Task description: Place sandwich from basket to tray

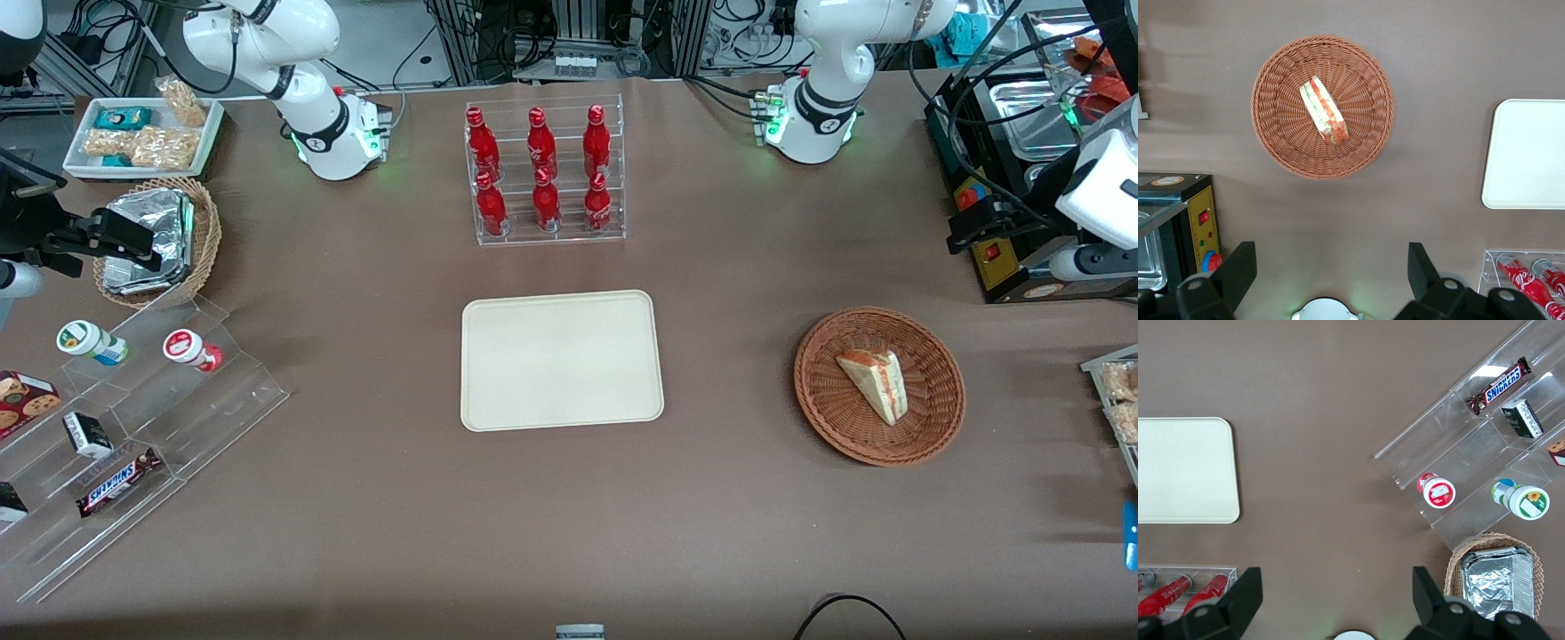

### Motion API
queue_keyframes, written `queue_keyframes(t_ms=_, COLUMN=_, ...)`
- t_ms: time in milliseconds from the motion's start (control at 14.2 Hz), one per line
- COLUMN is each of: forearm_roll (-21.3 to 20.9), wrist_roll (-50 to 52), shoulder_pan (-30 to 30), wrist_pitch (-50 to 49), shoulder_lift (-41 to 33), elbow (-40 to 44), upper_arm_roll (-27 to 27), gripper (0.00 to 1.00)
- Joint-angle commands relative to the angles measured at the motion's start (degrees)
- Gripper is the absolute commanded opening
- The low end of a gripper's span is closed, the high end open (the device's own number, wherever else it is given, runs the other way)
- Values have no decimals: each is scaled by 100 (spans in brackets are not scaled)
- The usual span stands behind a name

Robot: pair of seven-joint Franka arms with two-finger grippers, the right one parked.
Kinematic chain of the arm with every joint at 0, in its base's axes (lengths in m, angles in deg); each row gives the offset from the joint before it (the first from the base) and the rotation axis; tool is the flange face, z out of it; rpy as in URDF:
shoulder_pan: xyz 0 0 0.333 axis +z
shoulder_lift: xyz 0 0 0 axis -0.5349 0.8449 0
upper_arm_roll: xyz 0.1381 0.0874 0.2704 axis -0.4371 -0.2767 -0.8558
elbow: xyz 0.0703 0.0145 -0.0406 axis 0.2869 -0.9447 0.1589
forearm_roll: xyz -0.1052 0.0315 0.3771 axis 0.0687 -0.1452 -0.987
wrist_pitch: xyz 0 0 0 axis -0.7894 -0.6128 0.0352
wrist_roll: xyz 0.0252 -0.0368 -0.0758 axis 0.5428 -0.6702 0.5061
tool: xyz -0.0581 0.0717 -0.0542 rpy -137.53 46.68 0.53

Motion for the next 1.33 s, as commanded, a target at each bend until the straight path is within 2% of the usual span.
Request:
queue_keyframes(t_ms=0, forearm_roll=-37, wrist_roll=-82, shoulder_pan=13, wrist_pitch=-100, shoulder_lift=16, elbow=131, upper_arm_roll=-3, gripper=100)
queue_keyframes(t_ms=912, forearm_roll=-55, wrist_roll=-73, shoulder_pan=-49, wrist_pitch=-56, shoulder_lift=7, elbow=78, upper_arm_roll=41, gripper=100)
queue_keyframes(t_ms=1123, forearm_roll=-81, wrist_roll=-82, shoulder_pan=-31, wrist_pitch=-47, shoulder_lift=217, elbow=69, upper_arm_roll=32, gripper=100)
queue_keyframes(t_ms=1263, forearm_roll=-90, wrist_roll=-82, shoulder_pan=-5, wrist_pitch=84, shoulder_lift=314, elbow=-272, upper_arm_roll=23, gripper=100)
